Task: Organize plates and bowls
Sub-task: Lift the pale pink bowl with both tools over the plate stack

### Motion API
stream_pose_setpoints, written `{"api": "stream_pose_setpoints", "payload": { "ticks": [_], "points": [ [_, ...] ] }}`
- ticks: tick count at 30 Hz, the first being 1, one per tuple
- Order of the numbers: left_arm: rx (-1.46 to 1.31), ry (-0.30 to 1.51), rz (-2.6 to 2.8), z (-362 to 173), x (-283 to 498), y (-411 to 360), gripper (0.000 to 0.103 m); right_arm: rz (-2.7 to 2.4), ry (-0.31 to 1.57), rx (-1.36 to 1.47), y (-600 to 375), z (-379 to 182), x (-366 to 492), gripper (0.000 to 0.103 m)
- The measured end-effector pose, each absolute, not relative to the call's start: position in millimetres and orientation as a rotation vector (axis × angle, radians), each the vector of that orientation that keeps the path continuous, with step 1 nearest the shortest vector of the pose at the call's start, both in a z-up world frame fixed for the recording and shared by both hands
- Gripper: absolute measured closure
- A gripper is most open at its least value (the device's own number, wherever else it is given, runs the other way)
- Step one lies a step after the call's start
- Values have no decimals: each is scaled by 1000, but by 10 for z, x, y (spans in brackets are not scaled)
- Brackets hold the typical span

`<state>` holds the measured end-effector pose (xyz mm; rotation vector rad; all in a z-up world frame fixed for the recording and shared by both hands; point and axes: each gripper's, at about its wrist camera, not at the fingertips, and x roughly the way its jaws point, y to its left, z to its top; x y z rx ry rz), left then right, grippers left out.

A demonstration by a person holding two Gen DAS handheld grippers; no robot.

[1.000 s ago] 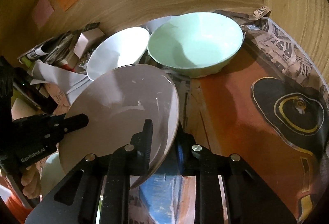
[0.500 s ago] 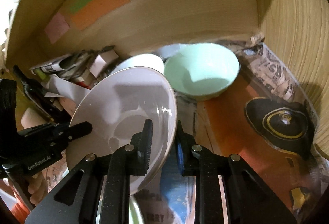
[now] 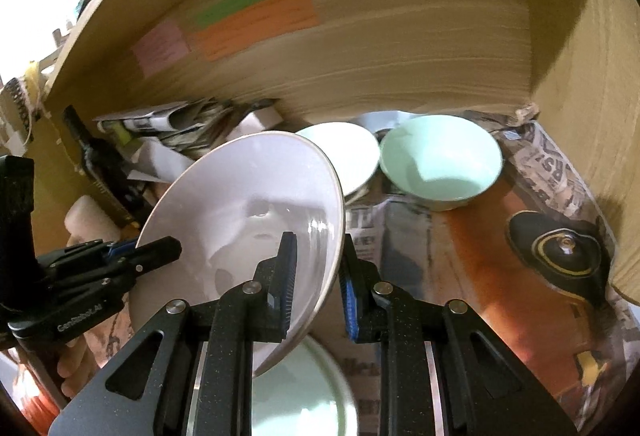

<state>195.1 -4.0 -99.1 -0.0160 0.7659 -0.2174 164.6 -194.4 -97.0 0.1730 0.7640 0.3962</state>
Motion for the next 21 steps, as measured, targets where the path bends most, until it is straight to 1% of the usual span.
{"api": "stream_pose_setpoints", "payload": {
  "ticks": [21],
  "points": [
    [-100, 685, -80, -952, 1152, 871, 85, 553, 794, 73, -985, -948, 1361, 84]
  ]
}}
